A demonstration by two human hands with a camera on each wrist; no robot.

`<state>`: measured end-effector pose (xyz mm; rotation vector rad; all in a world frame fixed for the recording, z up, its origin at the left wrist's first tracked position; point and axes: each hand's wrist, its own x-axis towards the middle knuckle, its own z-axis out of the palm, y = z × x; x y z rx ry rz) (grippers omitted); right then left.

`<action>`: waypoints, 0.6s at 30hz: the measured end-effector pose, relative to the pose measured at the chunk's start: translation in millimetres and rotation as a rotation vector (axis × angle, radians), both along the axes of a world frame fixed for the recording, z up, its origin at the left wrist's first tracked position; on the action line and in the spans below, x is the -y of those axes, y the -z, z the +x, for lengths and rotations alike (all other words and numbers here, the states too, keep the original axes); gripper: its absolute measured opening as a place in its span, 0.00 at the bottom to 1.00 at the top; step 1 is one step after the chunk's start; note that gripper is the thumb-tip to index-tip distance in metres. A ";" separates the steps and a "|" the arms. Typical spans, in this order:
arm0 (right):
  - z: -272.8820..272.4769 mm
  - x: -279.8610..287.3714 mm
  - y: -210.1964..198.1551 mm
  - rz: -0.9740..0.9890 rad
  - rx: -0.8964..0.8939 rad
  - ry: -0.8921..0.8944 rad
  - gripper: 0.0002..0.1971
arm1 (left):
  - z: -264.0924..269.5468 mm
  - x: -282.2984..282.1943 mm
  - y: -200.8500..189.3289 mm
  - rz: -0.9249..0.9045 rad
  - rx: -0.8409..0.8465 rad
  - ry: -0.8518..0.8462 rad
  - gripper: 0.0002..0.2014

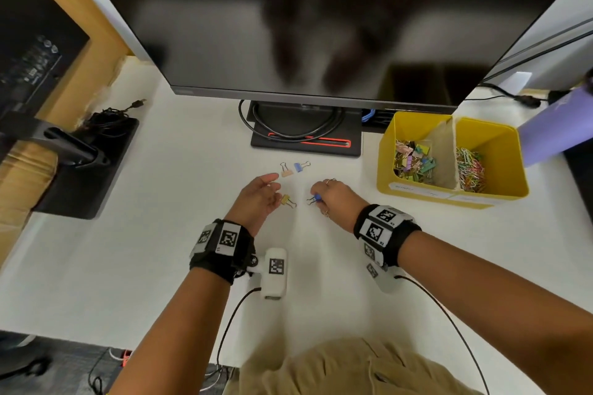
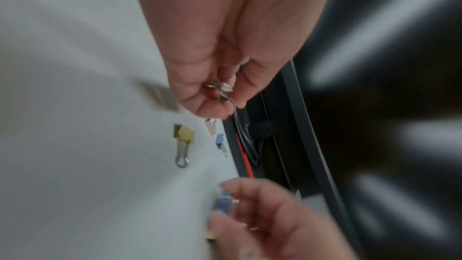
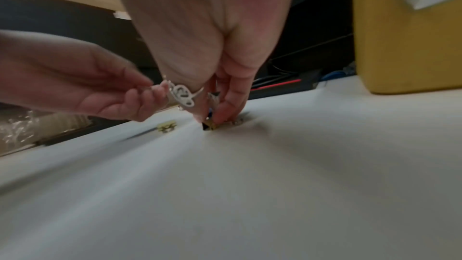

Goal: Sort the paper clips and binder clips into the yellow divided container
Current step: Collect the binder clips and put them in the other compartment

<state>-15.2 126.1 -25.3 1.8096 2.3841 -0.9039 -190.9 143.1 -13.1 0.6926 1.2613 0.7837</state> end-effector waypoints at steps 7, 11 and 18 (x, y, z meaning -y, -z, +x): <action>14.3 -0.9 2.5 0.022 -0.084 0.037 0.11 | 15.4 -5.0 14.1 0.528 -1.101 0.778 0.17; 20.6 4.9 5.3 0.077 -0.045 -0.052 0.12 | 14.9 -8.5 19.4 0.556 -1.229 0.869 0.12; 12.4 5.7 7.7 0.075 0.250 -0.215 0.18 | 14.1 -3.9 23.2 0.580 -1.280 0.913 0.13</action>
